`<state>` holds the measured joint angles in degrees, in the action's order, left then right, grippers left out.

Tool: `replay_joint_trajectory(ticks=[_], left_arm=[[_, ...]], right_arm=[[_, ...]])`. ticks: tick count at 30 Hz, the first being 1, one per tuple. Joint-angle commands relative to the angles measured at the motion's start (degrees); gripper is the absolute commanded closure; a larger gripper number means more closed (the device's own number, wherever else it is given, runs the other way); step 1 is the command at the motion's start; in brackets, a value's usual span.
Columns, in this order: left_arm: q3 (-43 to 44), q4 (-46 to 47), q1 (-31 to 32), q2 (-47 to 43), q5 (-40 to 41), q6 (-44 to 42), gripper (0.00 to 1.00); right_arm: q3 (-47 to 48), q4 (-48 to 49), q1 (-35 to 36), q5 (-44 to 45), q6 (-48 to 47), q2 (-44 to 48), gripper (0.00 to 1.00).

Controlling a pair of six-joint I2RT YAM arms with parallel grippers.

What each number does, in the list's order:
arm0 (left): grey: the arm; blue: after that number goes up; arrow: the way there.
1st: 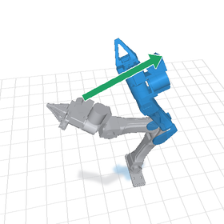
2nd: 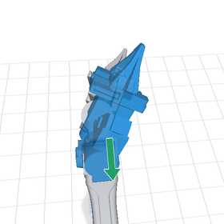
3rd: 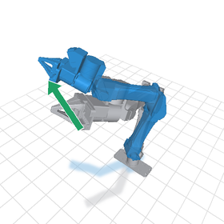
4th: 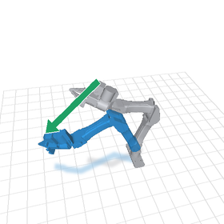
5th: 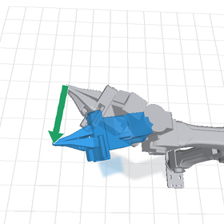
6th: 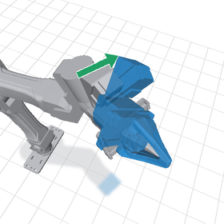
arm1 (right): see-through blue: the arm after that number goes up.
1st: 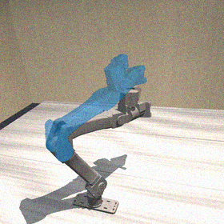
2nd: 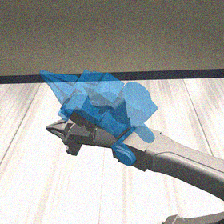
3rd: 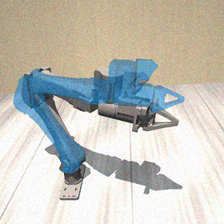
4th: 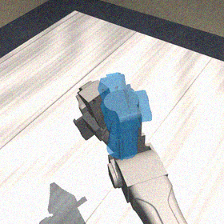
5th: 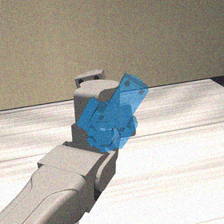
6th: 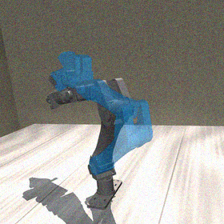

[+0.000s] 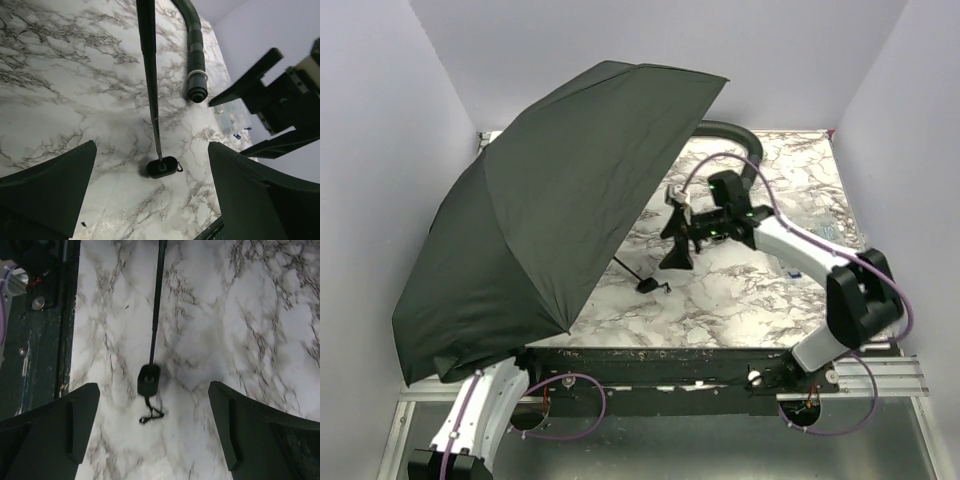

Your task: Put away the umbrella

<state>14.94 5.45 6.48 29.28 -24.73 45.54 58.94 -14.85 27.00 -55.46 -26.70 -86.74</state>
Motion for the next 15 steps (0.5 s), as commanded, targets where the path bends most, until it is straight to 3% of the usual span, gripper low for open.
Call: replay_joint_trajectory(ticks=[1,7,15], left_arm=[[-2.3,5.4,0.3,-0.6,0.3,3.8,0.02],[-4.0,1.7,0.4,-5.1,4.6,4.5,0.01],[-7.3,-7.1,0.4,-19.3,12.7,7.4,0.02]], right_arm=[[6.4,11.7,5.5,2.4,9.3,-8.1,0.0],[16.0,22.8,11.5,1.1,23.3,-22.0,0.0],[30.2,24.7,17.1,-2.1,30.9,-34.2,0.01]])
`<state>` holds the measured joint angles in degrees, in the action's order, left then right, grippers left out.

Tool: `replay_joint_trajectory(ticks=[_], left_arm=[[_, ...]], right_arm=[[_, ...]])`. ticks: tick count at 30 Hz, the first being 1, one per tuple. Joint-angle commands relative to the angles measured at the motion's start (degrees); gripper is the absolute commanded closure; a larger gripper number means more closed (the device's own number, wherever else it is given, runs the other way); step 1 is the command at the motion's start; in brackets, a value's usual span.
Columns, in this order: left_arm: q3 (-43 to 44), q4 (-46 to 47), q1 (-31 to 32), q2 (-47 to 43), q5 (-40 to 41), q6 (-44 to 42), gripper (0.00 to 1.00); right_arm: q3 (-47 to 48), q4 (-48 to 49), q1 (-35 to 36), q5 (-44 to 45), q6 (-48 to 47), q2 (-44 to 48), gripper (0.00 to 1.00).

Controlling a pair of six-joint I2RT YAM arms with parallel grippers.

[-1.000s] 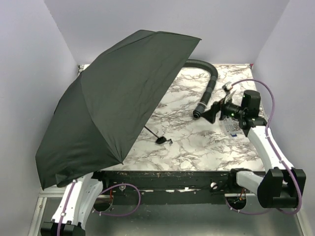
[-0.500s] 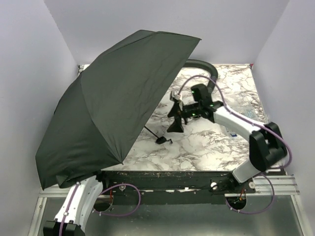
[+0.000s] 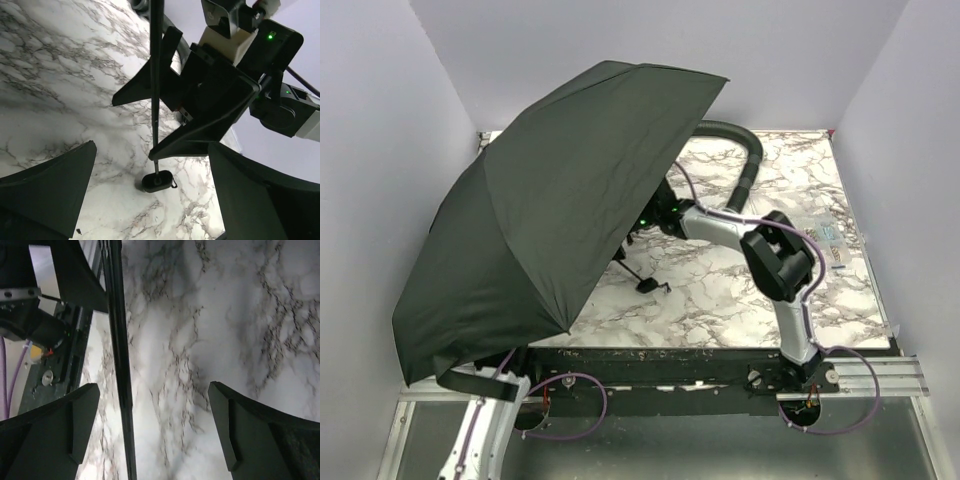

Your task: Put away the umbrella

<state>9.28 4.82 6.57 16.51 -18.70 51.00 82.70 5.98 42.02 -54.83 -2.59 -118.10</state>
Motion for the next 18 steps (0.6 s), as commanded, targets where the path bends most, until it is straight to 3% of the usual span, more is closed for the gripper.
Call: replay_joint_trajectory(ticks=[1,4,8,10,13,14,18], left_arm=[[-1.6,-8.5,0.3,-8.3,7.8,1.9,0.02],[-1.4,-13.7,0.3,-13.6,10.9,2.2,0.02],[-1.4,-18.0,0.3,-18.8,13.3,2.8,0.02],[-1.6,-18.7,0.3,-20.2,13.7,3.1,0.01],[-1.7,-17.5,0.3,-21.1,12.7,3.5,0.02],[-1.6,-16.4,0.3,-21.0,11.8,3.7,0.02],[0.1,-10.4,0.3,-19.4,7.3,3.9,0.02]], right_arm=[[8.2,4.0,2.7,-3.1,7.7,-3.7,0.02],[12.7,4.8,3.3,-4.6,13.4,-6.8,0.09],[15.2,15.2,3.5,-7.6,26.5,-9.7,0.25],[16.8,19.9,3.5,-9.1,32.7,-11.2,0.4],[20.3,23.7,3.5,-10.3,39.8,-13.1,0.85],[21.3,24.6,3.5,-10.2,41.7,-13.1,0.96],[24.8,26.2,3.3,-10.2,48.2,-11.0,0.99]])
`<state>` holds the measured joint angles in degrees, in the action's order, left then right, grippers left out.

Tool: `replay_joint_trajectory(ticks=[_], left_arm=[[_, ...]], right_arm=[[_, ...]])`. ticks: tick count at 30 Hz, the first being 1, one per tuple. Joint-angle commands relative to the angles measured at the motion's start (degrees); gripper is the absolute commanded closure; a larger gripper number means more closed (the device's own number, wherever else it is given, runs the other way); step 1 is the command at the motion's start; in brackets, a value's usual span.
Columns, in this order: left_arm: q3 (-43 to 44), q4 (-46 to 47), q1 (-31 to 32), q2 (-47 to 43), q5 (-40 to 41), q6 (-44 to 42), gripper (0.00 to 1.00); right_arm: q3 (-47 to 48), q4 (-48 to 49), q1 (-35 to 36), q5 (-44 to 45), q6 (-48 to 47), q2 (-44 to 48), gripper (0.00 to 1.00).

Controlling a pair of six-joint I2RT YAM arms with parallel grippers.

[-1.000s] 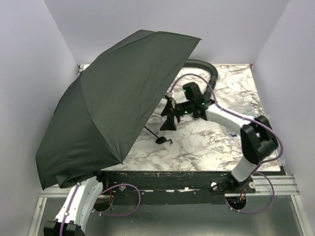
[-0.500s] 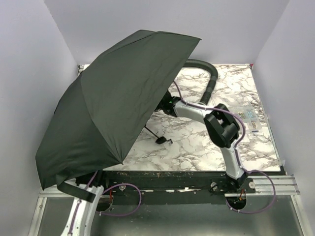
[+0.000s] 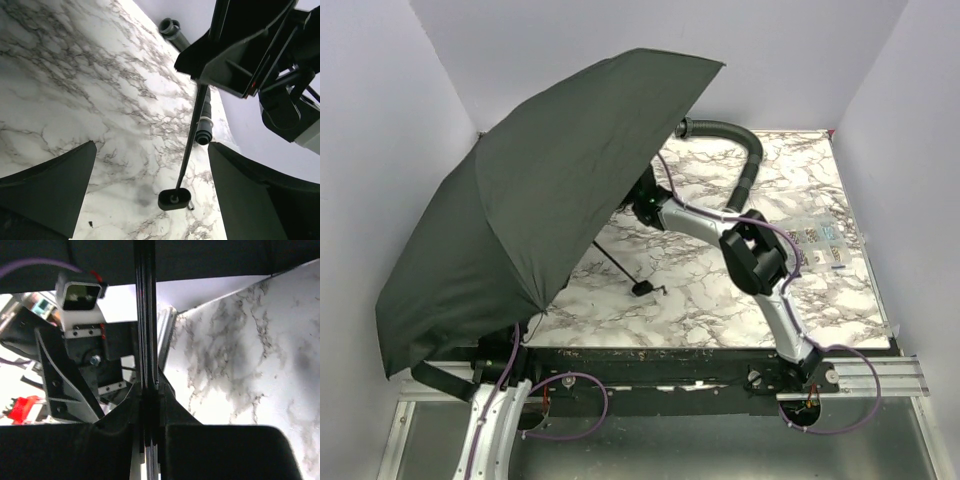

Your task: Put away the umbrella

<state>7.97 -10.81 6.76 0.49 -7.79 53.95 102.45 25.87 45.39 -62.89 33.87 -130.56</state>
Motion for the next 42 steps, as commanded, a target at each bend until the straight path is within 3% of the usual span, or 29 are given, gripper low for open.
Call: replay_joint_trajectory(ticks=[1,5,8,12,21,25,32,35,40,42], left_arm=[[2.0,6.7,0.1,-2.9,-4.6,1.1,0.02],[4.5,14.1,0.1,-1.0,-7.3,3.4,0.01],[6.1,22.0,0.1,2.4,-8.8,5.7,0.01],[9.3,34.3,0.1,9.3,-9.9,8.4,0.02],[20.7,66.1,1.7,35.5,-17.2,18.2,0.03],[29.6,71.2,6.4,43.0,-19.8,17.0,0.04],[34.3,70.9,13.8,47.4,-18.1,10.9,0.07],[34.8,70.8,14.7,48.6,-16.6,10.3,0.15],[38.5,68.2,15.9,52.1,-16.9,9.2,0.38],[39.7,67.6,16.2,53.3,-17.1,8.6,0.67]], right_arm=[[6.5,6.8,-0.3,-2.5,14.1,2.2,0.99],[8.6,10.9,-2.0,-4.5,22.8,6.6,0.99],[4.6,16.6,-3.5,-5.6,28.9,11.8,0.99],[-2.5,14.3,-4.2,-6.8,26.9,19.7,0.99],[-12.2,4.5,-4.2,-9.3,21.4,32.3,0.99],[-11.5,-6.5,-4.2,-9.1,13.7,35.8,0.99],[-11.2,-6.1,-4.4,-10.5,15.2,36.9,0.99],[-11.5,-5.7,-4.4,-10.8,15.8,37.0,0.99],[-12.5,-5.5,-4.5,-11.2,15.7,37.6,0.99],[-12.5,-6.4,-4.5,-11.3,14.9,37.9,1.0]])
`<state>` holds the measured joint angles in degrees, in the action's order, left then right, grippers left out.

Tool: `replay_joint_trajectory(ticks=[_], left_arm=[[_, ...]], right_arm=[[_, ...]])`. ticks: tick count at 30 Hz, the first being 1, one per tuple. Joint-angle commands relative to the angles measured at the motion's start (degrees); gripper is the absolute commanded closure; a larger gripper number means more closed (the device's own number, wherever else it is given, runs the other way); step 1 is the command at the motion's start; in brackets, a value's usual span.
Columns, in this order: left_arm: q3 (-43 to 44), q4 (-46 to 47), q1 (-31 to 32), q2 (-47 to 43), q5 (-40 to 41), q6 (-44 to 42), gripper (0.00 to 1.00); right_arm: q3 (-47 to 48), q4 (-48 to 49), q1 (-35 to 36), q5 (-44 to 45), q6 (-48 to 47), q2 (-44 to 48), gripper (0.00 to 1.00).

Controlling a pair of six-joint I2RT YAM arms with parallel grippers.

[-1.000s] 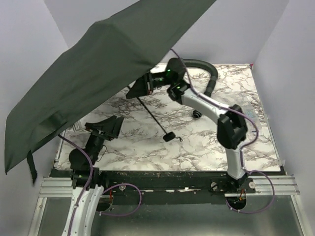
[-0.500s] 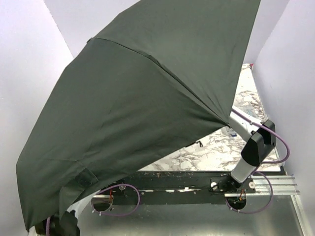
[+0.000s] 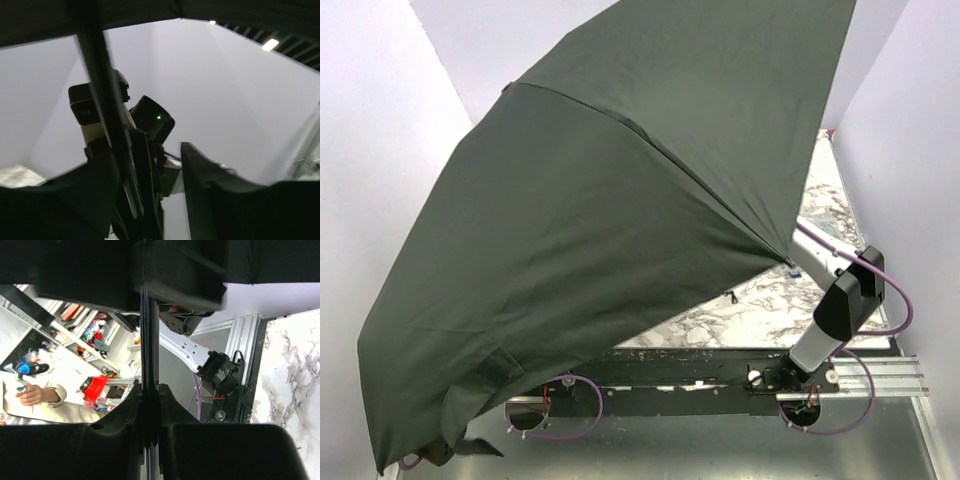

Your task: Put away the umbrella

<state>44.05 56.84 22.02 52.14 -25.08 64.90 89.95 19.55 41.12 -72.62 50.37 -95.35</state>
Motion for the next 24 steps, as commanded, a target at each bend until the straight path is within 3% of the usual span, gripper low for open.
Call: replay_joint_trajectory(ticks=[1,2,4,5,7,8,10,13,17,19,20,22,23,24], left_arm=[[3.9,-0.4,1.0,1.9,0.1,-2.5,0.85],[4.2,-0.8,1.1,2.0,0.2,-2.8,0.97],[4.7,-3.8,1.6,1.2,1.1,-4.4,1.0],[5.2,-6.7,1.9,0.7,1.6,-5.7,1.0],[7.9,-16.7,3.2,-1.3,4.4,-9.9,1.0],[9.4,-23.1,4.1,-2.0,6.2,-11.8,1.0],[12.7,-32.4,6.7,-2.8,11.5,-14.9,1.0],[16.6,-41.6,10.8,-2.4,20.5,-16.8,1.0],[21.1,-47.4,16.2,0.4,27.4,-19.4,1.0],[24.2,-50.8,19.0,1.9,31.2,-21.7,1.0],[24.6,-50.8,19.7,2.2,31.9,-22.6,1.0],[24.4,-49.2,20.3,2.6,31.3,-22.9,1.0],[24.1,-47.9,20.3,2.6,30.3,-22.8,1.0],[23.2,-46.2,20.3,2.5,29.1,-22.5,1.0]], right_arm=[[0.0,-0.8,-0.3,-1.6,-2.5,2.9,0.99],[0.2,-2.3,-0.5,-1.4,-3.6,3.1,0.99],[1.4,-8.9,-1.0,-0.2,-8.9,3.3,0.99],[3.0,-15.6,-1.1,1.9,-15.8,3.4,0.93],[9.3,-36.7,-0.9,10.3,-33.1,3.3,0.67],[10.8,-41.0,-0.8,14.5,-38.6,3.2,0.58],[12.4,-45.9,-0.7,19.3,-44.5,3.5,0.44],[13.2,-47.6,-0.7,19.7,-46.8,3.9,0.35],[14.1,-48.0,-0.7,19.2,-47.3,3.9,0.36],[14.2,-48.5,-0.7,19.2,-48.0,4.2,0.44],[14.2,-48.6,-0.7,18.7,-48.0,4.4,0.54],[14.4,-48.4,-0.7,17.0,-47.6,4.6,0.87],[14.6,-48.0,-0.8,15.3,-46.6,4.7,0.97],[14.8,-47.4,-1.0,13.7,-45.5,4.7,0.99]])
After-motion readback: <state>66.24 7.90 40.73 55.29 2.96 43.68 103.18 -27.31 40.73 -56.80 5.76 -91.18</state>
